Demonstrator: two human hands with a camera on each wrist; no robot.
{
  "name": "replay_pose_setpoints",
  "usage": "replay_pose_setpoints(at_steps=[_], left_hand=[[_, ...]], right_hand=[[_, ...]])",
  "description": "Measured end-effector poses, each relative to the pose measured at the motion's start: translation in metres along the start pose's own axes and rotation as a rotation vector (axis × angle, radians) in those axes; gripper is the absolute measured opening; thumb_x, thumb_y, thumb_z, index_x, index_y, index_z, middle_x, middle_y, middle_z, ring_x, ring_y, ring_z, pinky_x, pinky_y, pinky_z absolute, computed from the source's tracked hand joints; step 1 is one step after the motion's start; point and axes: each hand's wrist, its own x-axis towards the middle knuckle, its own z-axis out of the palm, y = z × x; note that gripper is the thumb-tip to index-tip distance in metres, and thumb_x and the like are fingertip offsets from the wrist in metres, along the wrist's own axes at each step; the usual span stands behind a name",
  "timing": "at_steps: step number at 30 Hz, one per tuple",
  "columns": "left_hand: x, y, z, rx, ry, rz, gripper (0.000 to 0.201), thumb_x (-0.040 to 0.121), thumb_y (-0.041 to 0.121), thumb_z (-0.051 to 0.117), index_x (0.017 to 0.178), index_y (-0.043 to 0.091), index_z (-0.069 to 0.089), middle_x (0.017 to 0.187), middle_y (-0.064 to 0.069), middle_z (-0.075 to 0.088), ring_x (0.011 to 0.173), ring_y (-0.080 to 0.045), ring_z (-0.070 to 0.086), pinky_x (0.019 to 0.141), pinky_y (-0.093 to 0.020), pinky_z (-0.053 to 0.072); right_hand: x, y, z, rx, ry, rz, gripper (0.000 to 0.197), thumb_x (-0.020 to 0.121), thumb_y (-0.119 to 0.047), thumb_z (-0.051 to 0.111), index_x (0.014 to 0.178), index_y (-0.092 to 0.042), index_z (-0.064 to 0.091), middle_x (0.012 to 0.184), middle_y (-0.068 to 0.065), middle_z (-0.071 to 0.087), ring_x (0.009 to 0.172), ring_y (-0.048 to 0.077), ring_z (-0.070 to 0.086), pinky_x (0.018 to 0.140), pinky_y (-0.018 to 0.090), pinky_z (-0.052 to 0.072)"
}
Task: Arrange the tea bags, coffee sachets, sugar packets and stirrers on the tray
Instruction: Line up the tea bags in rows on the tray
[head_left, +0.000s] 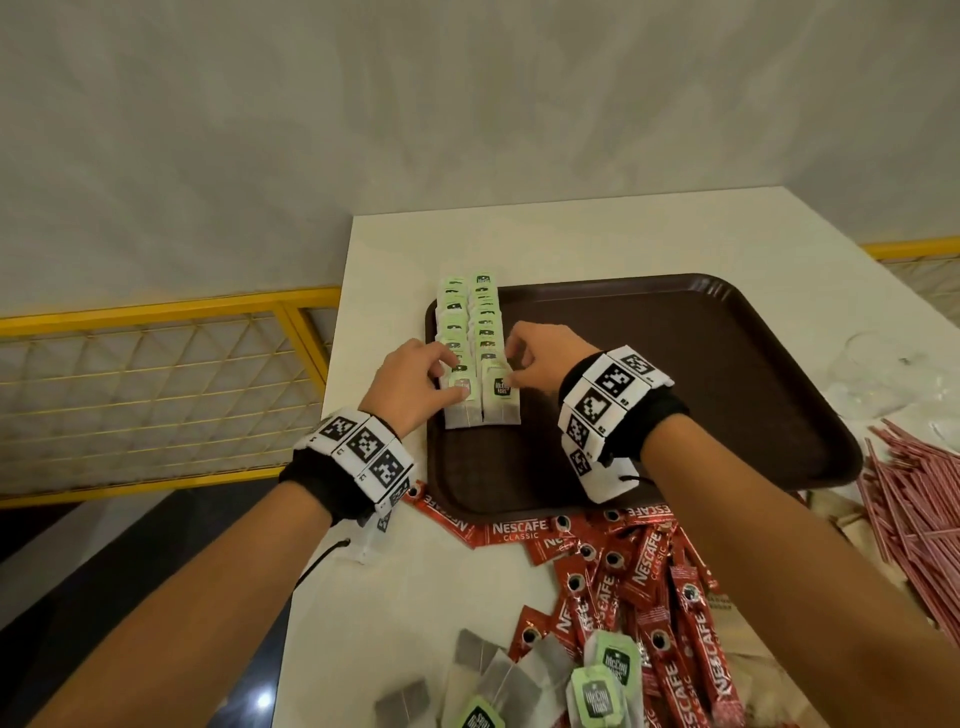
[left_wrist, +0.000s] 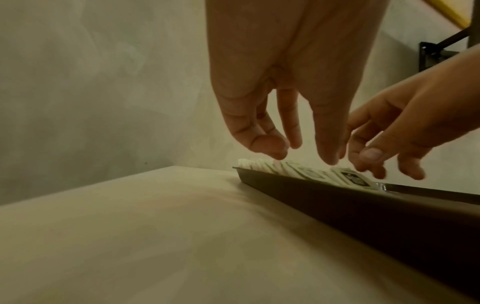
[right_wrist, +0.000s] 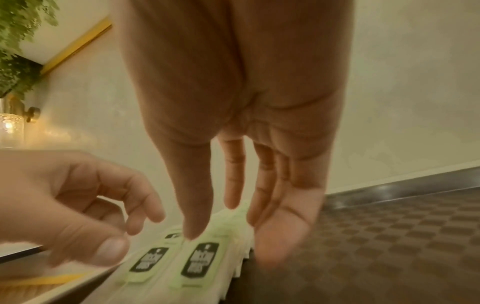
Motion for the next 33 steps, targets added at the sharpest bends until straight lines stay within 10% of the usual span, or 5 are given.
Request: replay_pose_setpoints(at_steps=[3,7,20,33], left_hand=[[-0.007,0.001,-0.001,0.077,-0.086,0.046,0.038,0.076,0.029,0.076,0.110,0.018,0.062,0.100,-0.002,0.052,0.082,-0.014,0.052,0.077,-0.026,0.045],[-0.012,0.002,0.002,0.165,-0.183,0.059,0.042,0.075,0.026,0.076,0.112,0.016,0.061,0.107,-0.003,0.050,0.090,-0.015,0.049,0.081,-0.024,0.042],[-0.013,0.001,0.002,0.205,-0.185,0.041,0.037,0.078,0.024,0.073,0.112,0.015,0.061,0.112,-0.006,0.051,0.100,-0.020,0.053,0.084,-0.026,0.043],[-0.016,0.004,0.001,0.233,-0.198,0.030,0.037,0.078,0.026,0.073,0.111,0.015,0.061,0.111,-0.005,0.053,0.097,-0.018,0.052,0.080,-0.024,0.041]], right_hand=[[-0.004,0.001,-0.003,-0.021,-0.106,0.117,0.031,0.083,-0.028,0.070,0.094,-0.010,0.047,0.078,0.000,0.050,0.067,0.016,0.052,0.061,0.026,0.045],[0.001,-0.004,0.010,-0.079,-0.142,0.166,0.033,0.079,-0.037,0.072,0.069,-0.014,0.049,0.077,0.004,0.060,0.080,0.024,0.063,0.078,0.034,0.053],[0.003,-0.011,0.014,0.015,-0.102,0.217,0.035,0.077,-0.031,0.075,0.097,-0.006,0.060,0.100,0.011,0.068,0.094,0.027,0.067,0.087,0.039,0.054],[0.004,-0.008,0.016,-0.005,-0.072,0.216,0.031,0.075,-0.034,0.075,0.085,-0.010,0.059,0.092,0.009,0.071,0.087,0.026,0.069,0.084,0.041,0.055]])
